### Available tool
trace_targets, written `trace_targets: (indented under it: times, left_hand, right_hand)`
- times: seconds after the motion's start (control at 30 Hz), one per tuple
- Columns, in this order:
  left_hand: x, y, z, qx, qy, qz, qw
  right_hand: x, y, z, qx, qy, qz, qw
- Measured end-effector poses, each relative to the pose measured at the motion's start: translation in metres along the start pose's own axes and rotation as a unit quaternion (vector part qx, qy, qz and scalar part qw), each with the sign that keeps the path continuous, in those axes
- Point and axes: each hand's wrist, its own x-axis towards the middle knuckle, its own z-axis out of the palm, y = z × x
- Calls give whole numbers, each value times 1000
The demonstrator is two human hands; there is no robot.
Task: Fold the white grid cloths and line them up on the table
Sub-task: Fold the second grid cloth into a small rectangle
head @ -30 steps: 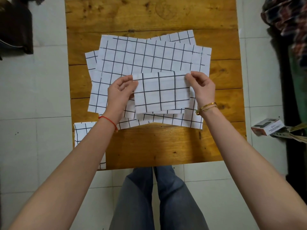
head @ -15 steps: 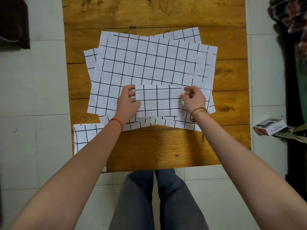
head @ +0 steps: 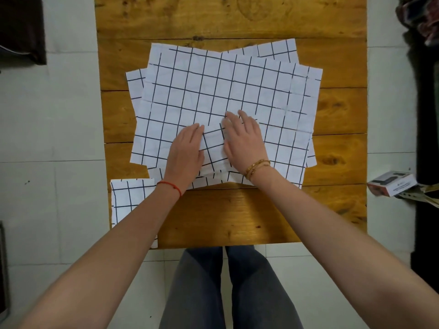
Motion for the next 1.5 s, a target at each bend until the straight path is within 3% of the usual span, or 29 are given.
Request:
trace_targets:
  times: [0.27,0.67,0.8,0.97,1.07,1.23,1.33,1.5]
  left_hand:
    - [-7,-4,3,74,-28,-1,997]
    - [-16,-11,8,123,-44,-5,991]
    - [-15,-11,7,112,-53,-10,992]
    - [-18,-5,4,-2,10,-70,997]
    - [-23,-2,3,-81,47,-139,986]
    - [-24,5,0,-195,36,-288,937]
    - [-22,8,0,-239,26,-318,917]
    - [-18,10,0,-337,3,-364,868]
  right_hand:
    - [11,-18,15,-29,-120,-117,986]
    - [-3,-2,26,-79,-126,-103,983]
    - [-17,18,22,-80,-113,-51,989]
    - [-32,57,12,5,-61,86,994]
    - [-35,68,6,39,-11,111,993]
    - [-27,64,8,168,56,164,970]
    - [-20,58,6,266,57,210,939]
    - [-16,51,1,329,34,245,911]
